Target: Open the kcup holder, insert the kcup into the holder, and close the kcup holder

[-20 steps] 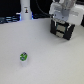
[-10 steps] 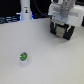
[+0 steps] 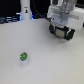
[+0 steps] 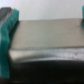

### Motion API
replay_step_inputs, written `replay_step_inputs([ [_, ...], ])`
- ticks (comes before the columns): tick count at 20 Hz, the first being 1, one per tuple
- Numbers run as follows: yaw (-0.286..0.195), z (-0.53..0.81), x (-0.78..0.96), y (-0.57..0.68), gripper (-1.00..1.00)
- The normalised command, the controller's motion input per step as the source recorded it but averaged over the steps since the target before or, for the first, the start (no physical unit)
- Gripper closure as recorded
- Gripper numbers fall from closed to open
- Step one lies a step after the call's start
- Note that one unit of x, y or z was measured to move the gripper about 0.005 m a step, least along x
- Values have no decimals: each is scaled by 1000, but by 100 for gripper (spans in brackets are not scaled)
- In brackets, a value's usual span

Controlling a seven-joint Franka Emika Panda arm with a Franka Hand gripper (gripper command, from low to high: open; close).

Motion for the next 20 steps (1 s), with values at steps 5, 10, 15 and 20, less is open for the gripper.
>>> replay_step_inputs([
  [5, -41, 298, 918, -295, 100],
  [10, -42, 310, 888, -330, 100],
  [15, -45, 300, 875, -351, 100],
  [20, -46, 295, 868, -363, 100],
])
